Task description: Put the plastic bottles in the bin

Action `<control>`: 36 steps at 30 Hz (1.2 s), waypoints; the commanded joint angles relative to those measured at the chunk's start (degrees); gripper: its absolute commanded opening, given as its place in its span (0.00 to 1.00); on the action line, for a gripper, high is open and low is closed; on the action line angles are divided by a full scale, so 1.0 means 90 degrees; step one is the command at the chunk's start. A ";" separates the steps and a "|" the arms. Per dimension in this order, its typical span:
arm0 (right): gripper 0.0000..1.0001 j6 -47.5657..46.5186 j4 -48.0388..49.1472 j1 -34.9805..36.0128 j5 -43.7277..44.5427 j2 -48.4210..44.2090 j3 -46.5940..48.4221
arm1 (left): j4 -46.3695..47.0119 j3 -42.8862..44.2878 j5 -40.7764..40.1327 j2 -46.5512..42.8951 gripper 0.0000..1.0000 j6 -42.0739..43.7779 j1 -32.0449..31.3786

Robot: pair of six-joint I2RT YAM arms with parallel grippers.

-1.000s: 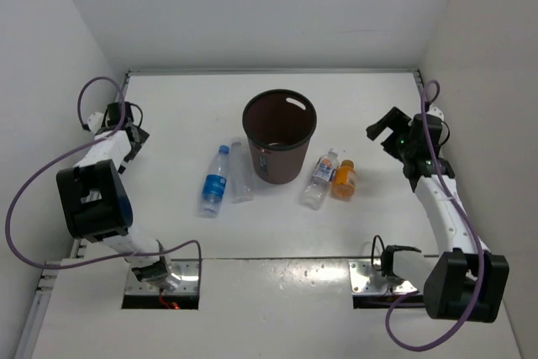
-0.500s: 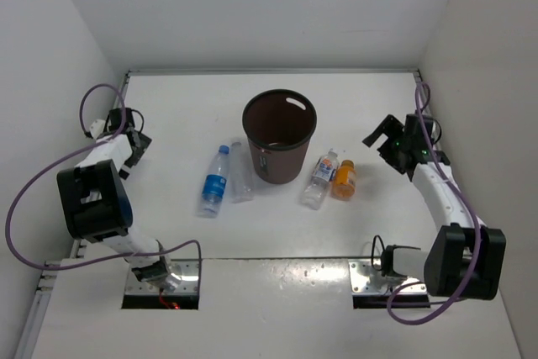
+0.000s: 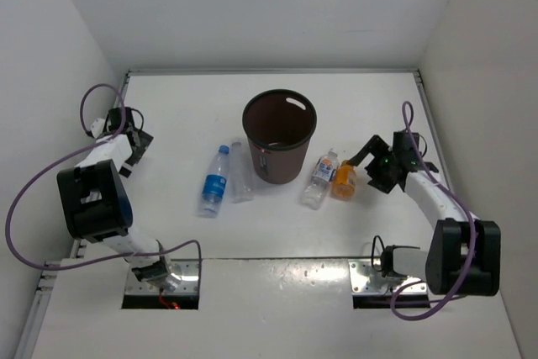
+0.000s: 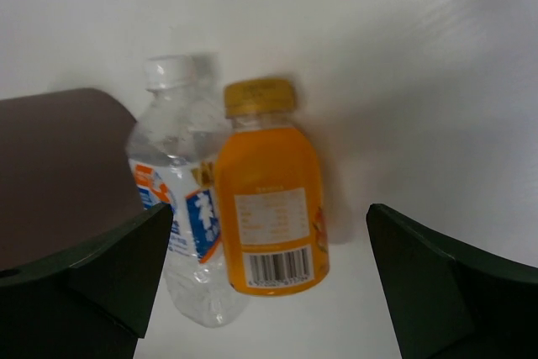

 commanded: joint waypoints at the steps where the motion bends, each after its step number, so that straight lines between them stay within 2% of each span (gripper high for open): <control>1: 1.00 0.0429 0.0101 0.0104 -0.0202 -0.0130 -0.0322 | 0.0276 0.0118 0.0257 0.0013 1.00 -0.0206 0.0084; 5: 1.00 0.0517 0.0024 0.0162 -0.0261 0.0170 -0.0400 | 0.0334 0.0118 0.0482 0.0072 1.00 -0.0207 0.0084; 14: 0.90 0.0644 -0.0123 0.0436 -0.0330 0.0953 -0.0127 | 0.0462 -0.0097 0.0619 0.0014 1.00 -0.0393 0.0084; 20: 0.83 0.0771 -0.0259 0.0553 -0.0164 0.1012 -0.0185 | 0.0520 -0.0166 0.0619 0.0013 1.00 -0.0393 0.0084; 26: 0.83 0.0771 -0.0465 0.0553 0.0071 0.0944 -0.0039 | 0.0579 -0.0166 0.0677 0.0013 1.00 -0.0393 0.0084; 30: 0.90 0.0635 -0.0660 0.0553 0.0216 0.1002 0.0185 | 0.0579 -0.0166 0.0736 0.0013 1.00 -0.0393 0.0084; 36: 0.93 0.0245 -0.1051 0.0553 0.0412 0.1305 0.0693 | 0.0637 -0.0224 0.0795 0.0013 1.00 -0.0393 0.0084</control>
